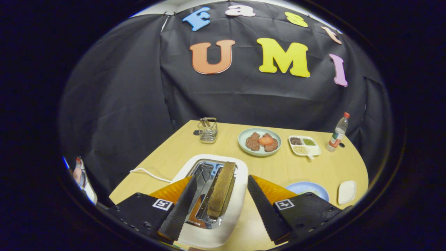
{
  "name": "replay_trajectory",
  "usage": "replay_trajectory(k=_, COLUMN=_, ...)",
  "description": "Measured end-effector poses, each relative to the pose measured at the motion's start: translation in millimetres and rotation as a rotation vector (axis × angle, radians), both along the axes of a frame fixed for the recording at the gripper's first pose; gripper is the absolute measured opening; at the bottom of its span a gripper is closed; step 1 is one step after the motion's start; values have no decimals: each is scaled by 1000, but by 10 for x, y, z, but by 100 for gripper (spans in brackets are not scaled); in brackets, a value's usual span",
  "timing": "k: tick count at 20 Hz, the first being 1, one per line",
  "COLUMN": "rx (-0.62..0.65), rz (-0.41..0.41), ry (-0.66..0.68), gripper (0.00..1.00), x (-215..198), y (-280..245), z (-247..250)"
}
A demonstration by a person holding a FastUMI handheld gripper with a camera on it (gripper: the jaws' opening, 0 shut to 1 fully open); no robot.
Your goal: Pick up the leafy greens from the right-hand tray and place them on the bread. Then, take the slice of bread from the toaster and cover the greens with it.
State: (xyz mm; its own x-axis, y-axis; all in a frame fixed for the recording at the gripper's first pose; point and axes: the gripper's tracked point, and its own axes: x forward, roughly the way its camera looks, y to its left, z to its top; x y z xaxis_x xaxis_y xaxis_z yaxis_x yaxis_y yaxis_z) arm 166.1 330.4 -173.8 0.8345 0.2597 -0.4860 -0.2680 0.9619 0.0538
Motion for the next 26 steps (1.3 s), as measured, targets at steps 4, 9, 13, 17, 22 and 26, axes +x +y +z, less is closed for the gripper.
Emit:
replay_trajectory(k=4, rx=-33, rz=-45, ry=7, gripper=53, x=110, y=-18, z=-8)
replay_trajectory(k=9, rx=3, rz=-49, ry=30, gripper=12, x=43, y=47, z=45)
replay_trajectory(k=13, rx=23, rz=-79, ry=-15, gripper=12, x=-24, y=-21, z=397)
replay_trajectory(k=17, rx=49, rz=-91, ry=-100, gripper=12, x=-144, y=-104, z=947)
replay_trajectory(k=22, rx=80, rz=-122, ry=-171, gripper=12, x=-283, y=-368, z=1470)
replay_trajectory(k=26, rx=81, rz=-166, ry=-196, gripper=12, x=-335, y=-681, z=1503)
